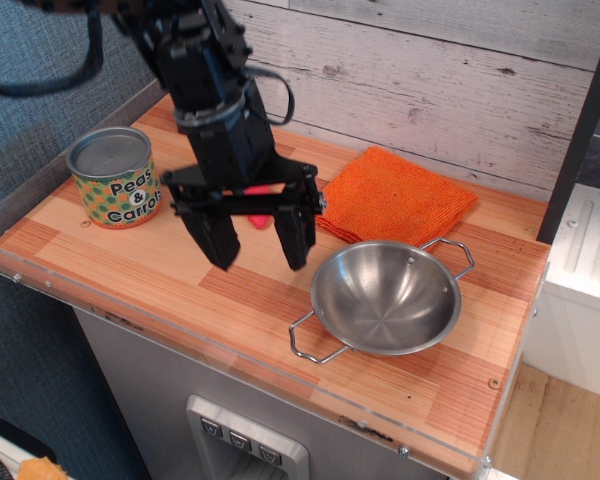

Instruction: Move the pot to the left hand side of the table.

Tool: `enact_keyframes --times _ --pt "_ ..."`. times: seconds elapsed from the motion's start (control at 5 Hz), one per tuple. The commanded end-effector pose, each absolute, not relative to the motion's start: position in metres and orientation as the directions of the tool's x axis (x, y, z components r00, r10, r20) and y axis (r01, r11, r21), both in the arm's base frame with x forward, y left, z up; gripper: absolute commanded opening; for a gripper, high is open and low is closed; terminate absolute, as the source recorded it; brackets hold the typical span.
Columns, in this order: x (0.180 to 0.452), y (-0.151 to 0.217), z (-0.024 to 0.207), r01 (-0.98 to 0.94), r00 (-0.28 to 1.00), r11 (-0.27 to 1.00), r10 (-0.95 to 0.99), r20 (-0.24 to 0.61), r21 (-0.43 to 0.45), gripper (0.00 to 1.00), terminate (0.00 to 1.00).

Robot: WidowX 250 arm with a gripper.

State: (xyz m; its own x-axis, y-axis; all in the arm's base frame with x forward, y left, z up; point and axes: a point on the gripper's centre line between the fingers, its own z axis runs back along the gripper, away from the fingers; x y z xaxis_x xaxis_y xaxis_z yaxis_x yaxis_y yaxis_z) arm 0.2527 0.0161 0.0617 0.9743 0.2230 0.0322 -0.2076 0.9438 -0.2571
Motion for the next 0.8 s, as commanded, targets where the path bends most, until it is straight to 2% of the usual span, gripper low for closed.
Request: enact_keyframes --times 0.0,0.4,0.6 --pt "0.264 -0.002 0.045 -0.186 0.978 0.939 0.204 0.033 -0.291 1.0 0.0" --pt "0.272 -0.016 0.026 -0.16 0.983 0.942 0.179 0.035 -0.296 1.0 0.0" --pt "0.273 -0.018 0.026 -0.161 0.981 0.943 0.185 0.057 -0.293 0.0 0.0"
